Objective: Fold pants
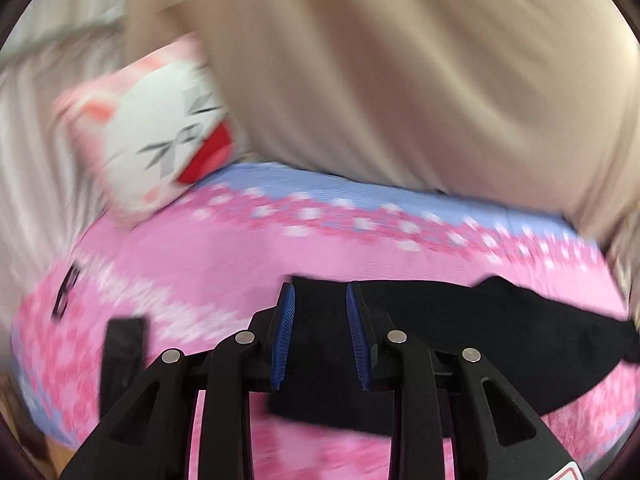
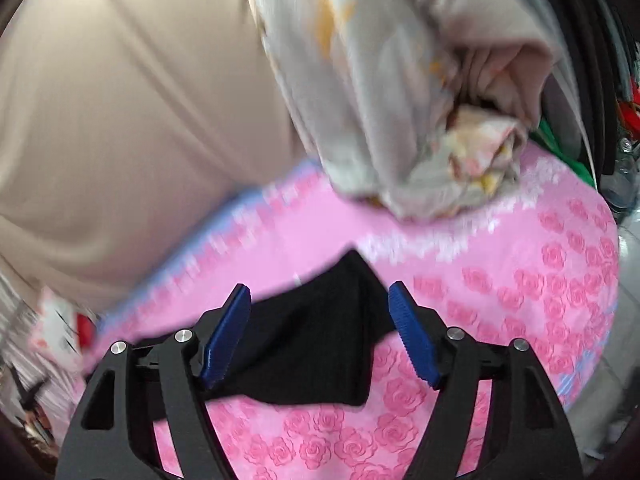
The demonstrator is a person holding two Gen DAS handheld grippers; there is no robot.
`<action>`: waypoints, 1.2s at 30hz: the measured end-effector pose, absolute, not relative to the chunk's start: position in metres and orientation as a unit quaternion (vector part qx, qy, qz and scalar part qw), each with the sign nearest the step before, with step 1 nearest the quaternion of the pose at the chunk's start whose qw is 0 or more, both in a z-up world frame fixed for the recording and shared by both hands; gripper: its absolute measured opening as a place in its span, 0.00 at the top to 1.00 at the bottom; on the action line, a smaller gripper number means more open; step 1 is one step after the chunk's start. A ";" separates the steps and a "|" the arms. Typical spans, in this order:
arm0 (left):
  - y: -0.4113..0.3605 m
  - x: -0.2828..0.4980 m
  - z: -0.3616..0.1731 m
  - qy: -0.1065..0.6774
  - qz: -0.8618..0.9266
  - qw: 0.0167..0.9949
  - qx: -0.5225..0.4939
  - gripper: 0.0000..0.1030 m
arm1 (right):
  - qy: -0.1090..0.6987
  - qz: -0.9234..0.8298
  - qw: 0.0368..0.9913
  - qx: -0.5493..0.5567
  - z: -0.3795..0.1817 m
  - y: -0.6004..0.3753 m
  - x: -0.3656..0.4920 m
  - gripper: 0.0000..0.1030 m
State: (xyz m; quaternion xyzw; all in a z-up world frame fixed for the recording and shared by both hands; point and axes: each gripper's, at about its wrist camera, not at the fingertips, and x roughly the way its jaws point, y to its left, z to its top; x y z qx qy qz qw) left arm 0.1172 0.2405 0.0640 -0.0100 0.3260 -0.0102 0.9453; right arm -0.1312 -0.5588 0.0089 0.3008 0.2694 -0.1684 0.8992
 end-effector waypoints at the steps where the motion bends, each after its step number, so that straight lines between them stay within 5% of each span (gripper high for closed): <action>1: 0.203 0.129 0.062 0.339 0.001 0.940 0.027 0.75 | 0.301 -0.180 0.893 0.283 0.006 -0.552 -0.115 0.32; 5: 0.095 0.139 0.041 0.335 0.016 0.933 0.127 0.73 | 0.423 -0.235 0.867 0.121 -0.010 -0.505 -0.045 0.33; 8: 0.032 0.136 0.020 0.354 -0.022 0.925 0.137 0.51 | 0.467 -0.261 0.843 0.061 -0.024 -0.495 -0.009 0.33; 16: -0.103 0.099 -0.016 0.381 -0.173 0.892 0.173 0.49 | 0.500 -0.267 0.797 0.207 -0.027 -0.551 -0.009 0.34; 19: -0.140 0.085 -0.024 0.384 -0.231 0.875 0.184 0.49 | 0.530 -0.236 0.788 0.205 -0.039 -0.553 -0.002 0.58; 21: -0.160 0.084 -0.030 0.389 -0.247 0.867 0.189 0.49 | 0.534 -0.235 0.797 0.157 -0.037 -0.542 0.005 0.92; 28: -0.196 0.085 -0.040 0.402 -0.273 0.853 0.188 0.49 | 0.324 -0.237 0.902 -0.156 0.085 -0.439 -0.043 0.92; 33: -0.205 0.066 -0.048 0.410 -0.305 0.836 0.200 0.49 | 0.510 -0.238 0.813 -0.151 -0.007 -0.480 -0.100 0.76; 36: -0.211 0.062 -0.048 0.417 -0.318 0.828 0.197 0.49 | 0.509 -0.254 0.817 -0.099 -0.003 -0.487 -0.126 0.69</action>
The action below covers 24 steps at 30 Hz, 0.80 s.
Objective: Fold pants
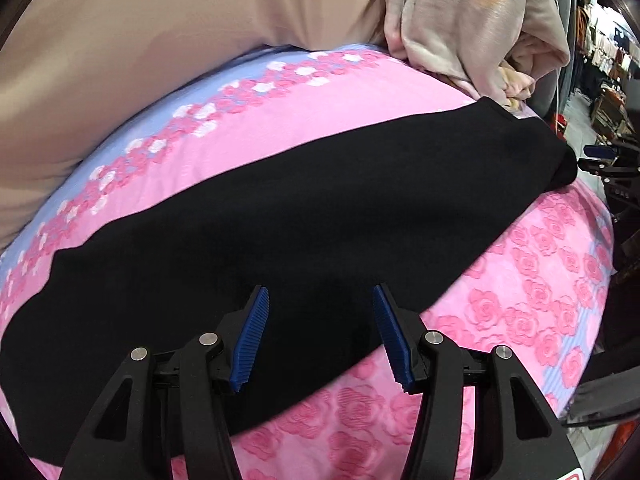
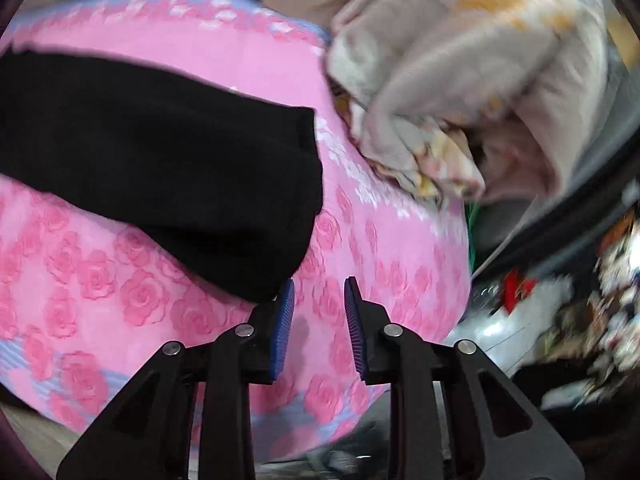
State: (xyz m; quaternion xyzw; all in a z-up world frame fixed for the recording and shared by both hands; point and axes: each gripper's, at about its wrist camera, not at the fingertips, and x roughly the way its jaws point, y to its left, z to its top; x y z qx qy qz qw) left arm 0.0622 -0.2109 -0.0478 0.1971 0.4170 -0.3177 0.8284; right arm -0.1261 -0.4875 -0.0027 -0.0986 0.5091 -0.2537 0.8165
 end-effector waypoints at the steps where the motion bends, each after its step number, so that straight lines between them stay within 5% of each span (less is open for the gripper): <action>1: -0.213 0.062 -0.046 0.420 -0.326 0.826 0.188 0.49 | 0.483 -0.245 0.839 -0.046 0.014 -0.492 -0.129 0.60; 3: -0.216 0.065 -0.042 0.428 -0.332 0.823 0.170 0.45 | 0.451 -0.250 0.856 0.023 0.037 -0.505 -0.122 0.17; 9: -0.218 0.064 -0.026 0.423 -0.320 0.832 0.161 0.43 | 0.480 -0.211 0.832 0.182 0.015 -0.552 -0.054 0.18; 10: -0.216 0.063 -0.023 0.419 -0.317 0.836 0.161 0.42 | 0.496 -0.216 0.818 0.196 0.003 -0.557 -0.045 0.24; 11: -0.214 0.063 -0.022 0.415 -0.314 0.838 0.161 0.40 | 0.510 -0.208 0.811 0.199 -0.010 -0.557 -0.039 0.68; 12: -0.213 0.065 -0.020 0.413 -0.312 0.840 0.162 0.39 | 0.519 -0.198 0.810 0.190 -0.014 -0.553 -0.032 0.94; 14: -0.210 0.069 -0.018 0.410 -0.302 0.846 0.161 0.39 | 0.491 -0.201 0.840 0.115 0.009 -0.525 -0.027 0.94; 17: -0.211 0.076 -0.011 0.400 -0.299 0.853 0.150 0.39 | 0.344 -0.226 0.911 -0.015 0.082 -0.478 -0.054 0.94; 19: -0.220 0.079 -0.011 0.394 -0.308 0.853 0.150 0.39 | 0.290 -0.256 0.916 -0.110 0.083 -0.462 -0.075 0.89; 21: -0.232 0.079 -0.016 0.398 -0.315 0.847 0.155 0.38 | 0.376 -0.279 0.878 -0.101 0.040 -0.489 -0.072 0.43; 24: -0.254 0.081 -0.029 0.408 -0.327 0.836 0.167 0.38 | 0.454 -0.305 0.837 -0.009 -0.008 -0.531 -0.093 0.47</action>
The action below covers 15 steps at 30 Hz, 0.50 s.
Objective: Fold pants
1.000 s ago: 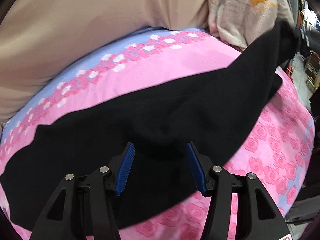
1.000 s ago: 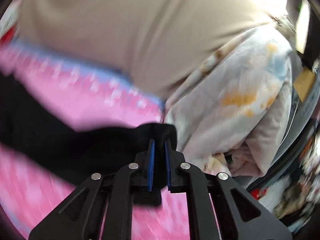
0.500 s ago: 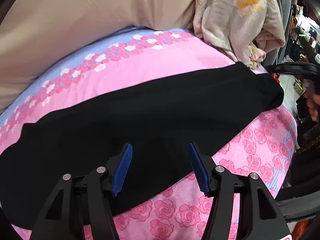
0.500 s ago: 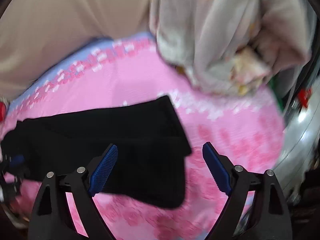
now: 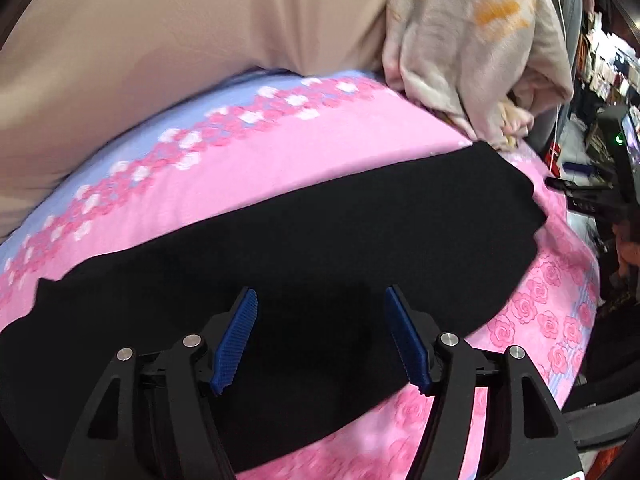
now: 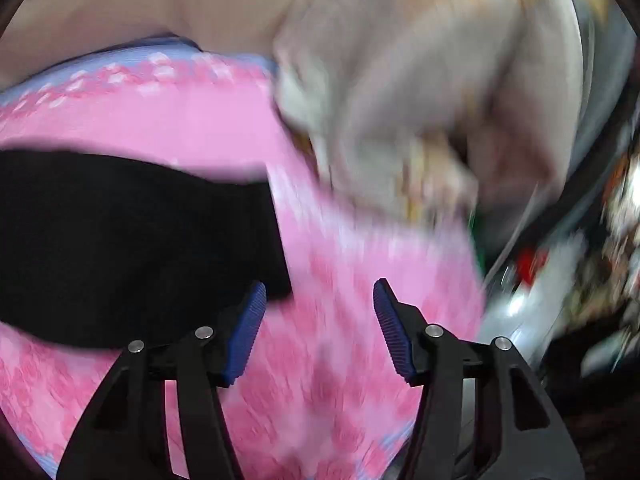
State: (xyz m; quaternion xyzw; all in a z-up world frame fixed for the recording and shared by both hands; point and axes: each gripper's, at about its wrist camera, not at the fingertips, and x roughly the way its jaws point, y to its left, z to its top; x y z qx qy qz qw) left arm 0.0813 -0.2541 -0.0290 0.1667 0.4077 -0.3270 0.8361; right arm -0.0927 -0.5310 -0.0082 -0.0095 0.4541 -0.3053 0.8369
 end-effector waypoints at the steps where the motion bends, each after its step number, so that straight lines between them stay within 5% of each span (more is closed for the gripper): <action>1: -0.262 0.084 -0.034 0.410 -0.327 0.834 0.171 0.38 | 0.437 -0.305 0.846 0.019 -0.003 -0.534 -0.102 0.47; 5: -0.286 0.101 -0.049 0.427 -0.318 0.830 0.166 0.38 | 0.388 -0.264 0.878 0.094 0.032 -0.534 -0.098 0.36; 10: -0.311 0.124 -0.064 0.458 -0.308 0.819 0.160 0.38 | 0.458 -0.217 0.856 0.098 -0.006 -0.545 -0.029 0.27; 12: -0.319 0.127 -0.070 0.450 -0.301 0.822 0.175 0.37 | 0.500 -0.200 0.838 0.091 -0.037 -0.545 -0.007 0.61; 13: -0.321 0.126 -0.070 0.442 -0.301 0.825 0.184 0.39 | 0.496 -0.200 0.841 0.080 -0.039 -0.539 -0.001 0.65; 14: -0.325 0.124 -0.070 0.434 -0.302 0.826 0.193 0.47 | 0.492 -0.198 0.846 0.062 -0.033 -0.531 0.001 0.92; 15: -0.332 0.121 -0.067 0.424 -0.315 0.824 0.204 0.67 | 0.485 -0.199 0.850 0.052 -0.027 -0.527 0.002 0.92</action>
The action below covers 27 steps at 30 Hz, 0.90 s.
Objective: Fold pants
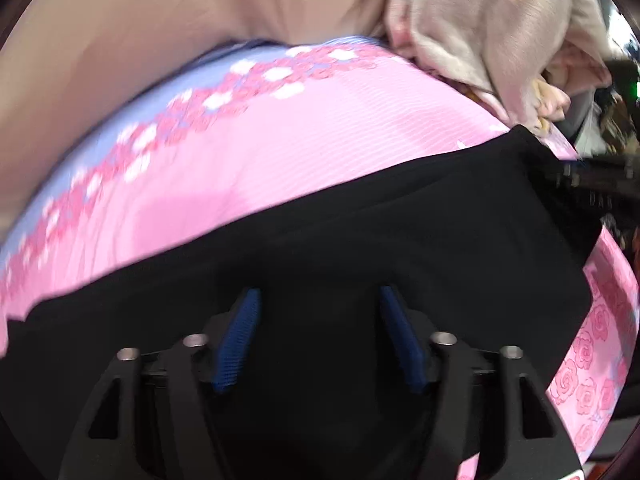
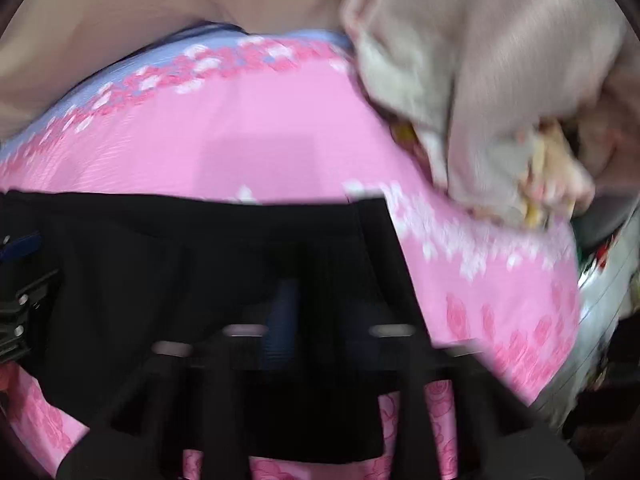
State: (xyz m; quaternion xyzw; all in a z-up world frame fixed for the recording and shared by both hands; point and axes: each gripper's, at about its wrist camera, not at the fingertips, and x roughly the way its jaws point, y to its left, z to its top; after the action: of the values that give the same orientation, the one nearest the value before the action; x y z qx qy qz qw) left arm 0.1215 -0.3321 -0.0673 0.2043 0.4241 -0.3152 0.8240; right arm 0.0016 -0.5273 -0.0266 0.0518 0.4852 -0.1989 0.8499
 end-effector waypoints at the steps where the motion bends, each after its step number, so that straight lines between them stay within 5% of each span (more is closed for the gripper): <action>1: -0.336 0.121 -0.065 0.421 -0.321 0.823 0.208 0.77 | 0.461 -0.201 0.863 0.049 -0.010 -0.523 0.000 0.92; 2: -0.343 0.121 -0.062 0.418 -0.328 0.821 0.211 0.92 | 0.443 -0.204 0.872 0.048 0.001 -0.524 -0.002 0.92; 4: -0.358 0.124 -0.052 0.416 -0.355 0.813 0.199 0.94 | 0.388 -0.219 0.894 0.035 0.034 -0.523 -0.012 0.92; 5: -0.364 0.125 -0.049 0.412 -0.354 0.816 0.195 0.87 | 0.377 -0.227 0.898 0.026 0.039 -0.529 -0.014 0.92; 8: -0.376 0.123 -0.046 0.388 -0.324 0.836 0.214 0.18 | 0.444 -0.242 0.862 0.030 -0.002 -0.558 -0.011 0.74; 11: -0.366 0.113 -0.036 0.344 -0.315 0.856 0.223 0.19 | 0.455 -0.245 0.851 0.086 -0.024 -0.582 -0.028 0.74; 13: -0.361 0.110 -0.033 0.335 -0.315 0.860 0.222 0.19 | 0.430 -0.233 0.863 0.126 -0.017 -0.587 -0.036 0.65; 15: -0.363 0.112 -0.033 0.350 -0.322 0.852 0.218 0.19 | 0.422 -0.223 0.870 0.125 -0.014 -0.587 -0.028 0.43; 17: -0.369 0.115 -0.037 0.366 -0.333 0.843 0.212 0.19 | 0.439 -0.214 0.866 0.105 -0.020 -0.584 -0.010 0.43; 19: -0.378 0.115 -0.043 0.375 -0.329 0.838 0.220 0.19 | 0.458 -0.196 0.863 0.088 -0.030 -0.576 0.003 0.68; 21: -0.387 0.118 -0.053 0.384 -0.323 0.833 0.235 0.19 | 0.471 -0.193 0.860 0.045 -0.035 -0.562 0.019 0.81; 27: -0.404 0.141 -0.066 0.379 -0.299 0.842 0.242 0.18 | 0.376 -0.198 0.904 0.050 0.020 -0.568 0.016 0.85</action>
State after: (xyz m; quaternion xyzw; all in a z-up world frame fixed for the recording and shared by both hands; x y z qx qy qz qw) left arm 0.1410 -0.4035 -0.0656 0.2418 0.3789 -0.2992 0.8417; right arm 0.0155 -0.5677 0.0203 0.0496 0.3765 -0.1979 0.9037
